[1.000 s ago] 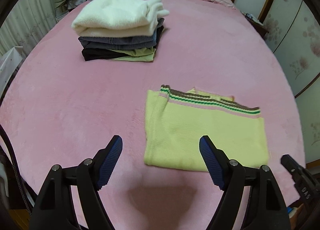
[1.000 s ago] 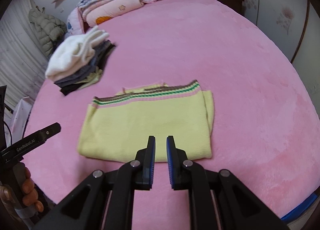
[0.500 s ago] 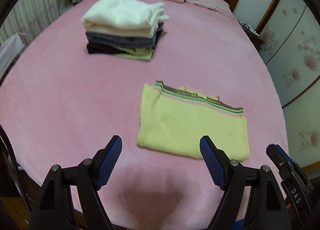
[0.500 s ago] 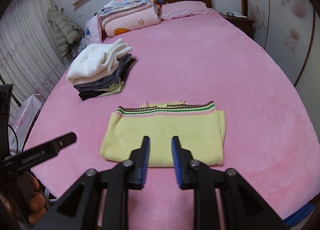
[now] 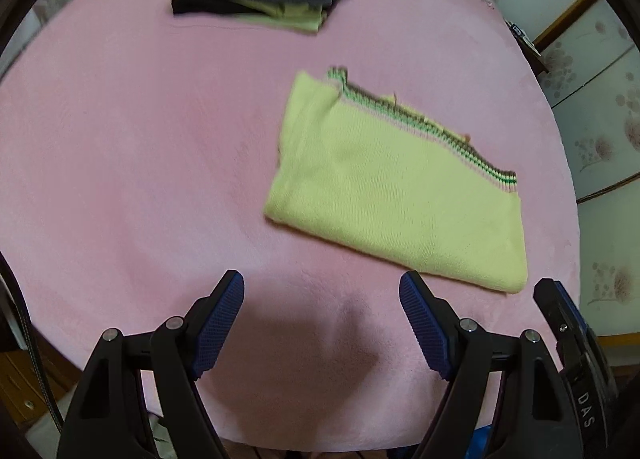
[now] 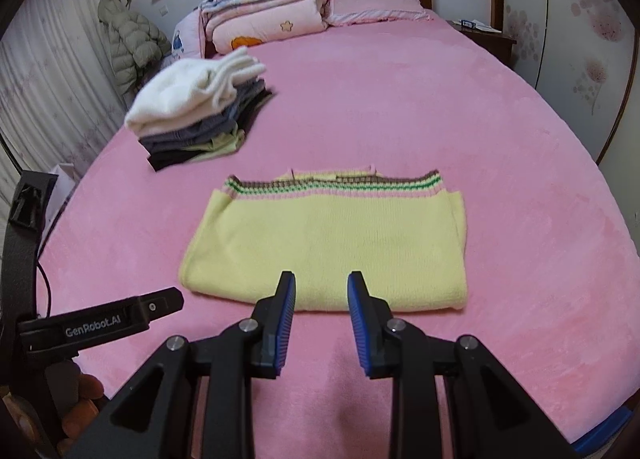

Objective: Fold large clothes

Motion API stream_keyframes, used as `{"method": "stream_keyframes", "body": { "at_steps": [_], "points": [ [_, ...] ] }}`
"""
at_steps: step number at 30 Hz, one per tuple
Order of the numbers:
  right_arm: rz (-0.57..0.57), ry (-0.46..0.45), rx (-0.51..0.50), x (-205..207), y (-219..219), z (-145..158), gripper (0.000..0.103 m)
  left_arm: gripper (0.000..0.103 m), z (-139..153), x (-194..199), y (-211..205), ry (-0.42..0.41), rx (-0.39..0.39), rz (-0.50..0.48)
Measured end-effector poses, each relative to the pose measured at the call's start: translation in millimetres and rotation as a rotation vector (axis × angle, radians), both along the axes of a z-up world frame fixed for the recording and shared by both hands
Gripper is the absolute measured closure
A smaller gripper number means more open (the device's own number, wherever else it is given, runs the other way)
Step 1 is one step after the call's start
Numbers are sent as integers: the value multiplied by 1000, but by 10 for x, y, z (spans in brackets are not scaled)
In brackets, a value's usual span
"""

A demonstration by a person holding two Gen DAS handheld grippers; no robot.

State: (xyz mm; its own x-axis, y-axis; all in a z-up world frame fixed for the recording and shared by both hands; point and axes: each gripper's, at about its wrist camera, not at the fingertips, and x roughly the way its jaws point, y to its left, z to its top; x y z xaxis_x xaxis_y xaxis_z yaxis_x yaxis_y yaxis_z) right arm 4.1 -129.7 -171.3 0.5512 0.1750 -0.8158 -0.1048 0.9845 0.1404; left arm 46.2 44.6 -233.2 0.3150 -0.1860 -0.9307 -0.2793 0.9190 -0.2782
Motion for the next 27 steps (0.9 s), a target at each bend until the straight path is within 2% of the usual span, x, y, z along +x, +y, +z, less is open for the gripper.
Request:
{"method": "stream_keyframes", "body": {
  "at_steps": [6, 12, 19, 27],
  "points": [
    [0, 14, -1, 82, -14, -232, 76, 24, -428, 89, -27, 17, -138, 1],
    [7, 17, -3, 222, -19, -395, 76, 24, -777, 218, 25, -57, -308, 55],
    [14, 27, 0, 335, 9, -556, 76, 26, -904, 474, 177, -165, -358, 109],
    [10, 28, 7, 511, 70, -698, 76, 26, -954, 725, 179, -237, -386, 78]
  ]
}}
